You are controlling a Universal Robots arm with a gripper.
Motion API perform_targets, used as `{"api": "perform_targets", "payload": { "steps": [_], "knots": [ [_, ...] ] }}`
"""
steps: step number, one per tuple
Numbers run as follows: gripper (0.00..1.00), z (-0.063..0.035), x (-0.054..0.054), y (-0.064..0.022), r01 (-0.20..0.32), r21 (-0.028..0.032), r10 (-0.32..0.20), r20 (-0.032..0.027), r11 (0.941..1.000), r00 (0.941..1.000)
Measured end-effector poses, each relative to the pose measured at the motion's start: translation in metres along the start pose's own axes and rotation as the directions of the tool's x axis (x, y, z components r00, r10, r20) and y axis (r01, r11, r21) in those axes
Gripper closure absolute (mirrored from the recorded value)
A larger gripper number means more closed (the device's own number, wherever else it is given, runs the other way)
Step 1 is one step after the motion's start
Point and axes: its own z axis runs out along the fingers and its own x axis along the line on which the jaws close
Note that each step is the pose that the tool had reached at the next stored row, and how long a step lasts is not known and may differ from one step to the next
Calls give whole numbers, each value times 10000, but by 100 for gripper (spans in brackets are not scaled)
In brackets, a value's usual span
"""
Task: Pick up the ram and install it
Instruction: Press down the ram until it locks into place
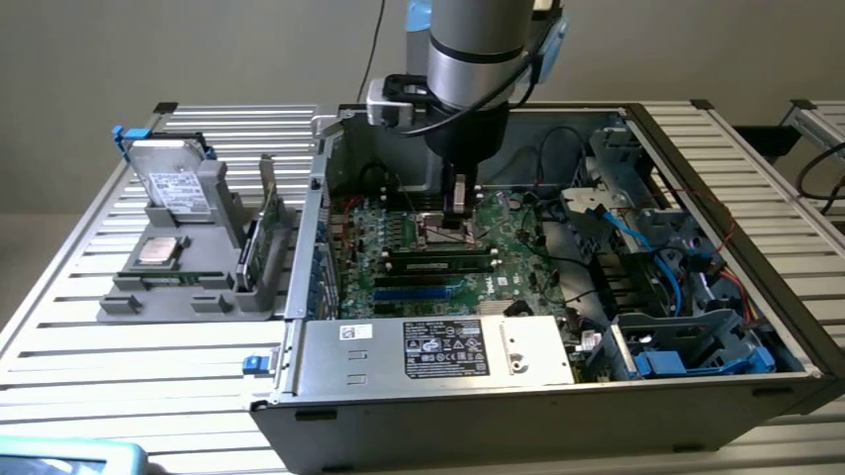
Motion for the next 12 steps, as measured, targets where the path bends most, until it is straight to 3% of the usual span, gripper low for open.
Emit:
{"api": "perform_targets", "payload": {
  "steps": [5,9,12],
  "knots": [
    [89,2,0,0,-901,60,901,16,9959,9959],
    [89,3,0,0,-1630,108,1630,32,9866,9866],
    [89,4,1,0,-2157,143,2157,46,9763,9764]
  ]
}}
